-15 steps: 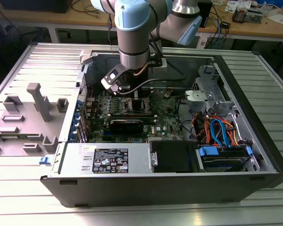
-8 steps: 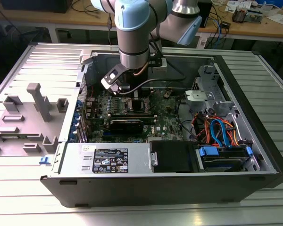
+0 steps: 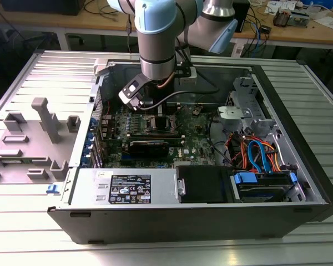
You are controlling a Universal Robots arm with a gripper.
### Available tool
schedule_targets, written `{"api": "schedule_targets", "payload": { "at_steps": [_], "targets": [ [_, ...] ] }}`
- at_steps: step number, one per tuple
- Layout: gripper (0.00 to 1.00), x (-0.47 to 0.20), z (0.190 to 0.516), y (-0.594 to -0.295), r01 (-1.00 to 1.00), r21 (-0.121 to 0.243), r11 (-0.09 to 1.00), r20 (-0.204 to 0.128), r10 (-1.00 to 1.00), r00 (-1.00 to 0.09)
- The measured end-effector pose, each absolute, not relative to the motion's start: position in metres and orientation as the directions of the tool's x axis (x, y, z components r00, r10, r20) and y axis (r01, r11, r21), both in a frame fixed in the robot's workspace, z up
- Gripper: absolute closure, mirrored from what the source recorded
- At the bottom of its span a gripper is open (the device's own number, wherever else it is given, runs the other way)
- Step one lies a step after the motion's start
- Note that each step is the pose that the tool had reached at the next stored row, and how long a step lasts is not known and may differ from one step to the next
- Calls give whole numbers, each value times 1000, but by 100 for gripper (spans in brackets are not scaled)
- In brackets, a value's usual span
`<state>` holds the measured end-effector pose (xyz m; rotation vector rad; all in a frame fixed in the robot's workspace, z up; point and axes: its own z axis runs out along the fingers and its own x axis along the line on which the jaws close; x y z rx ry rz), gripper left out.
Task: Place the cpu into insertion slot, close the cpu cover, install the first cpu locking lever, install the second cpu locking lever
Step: 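Place the cpu into insertion slot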
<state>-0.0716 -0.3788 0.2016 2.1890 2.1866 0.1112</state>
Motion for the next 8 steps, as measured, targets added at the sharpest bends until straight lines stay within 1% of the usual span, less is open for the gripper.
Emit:
{"api": "schedule_targets", "payload": {
  "at_steps": [8],
  "targets": [
    [45, -72, 196, -379, 997, 83, -2, 19, 1000, 0]
  ]
}}
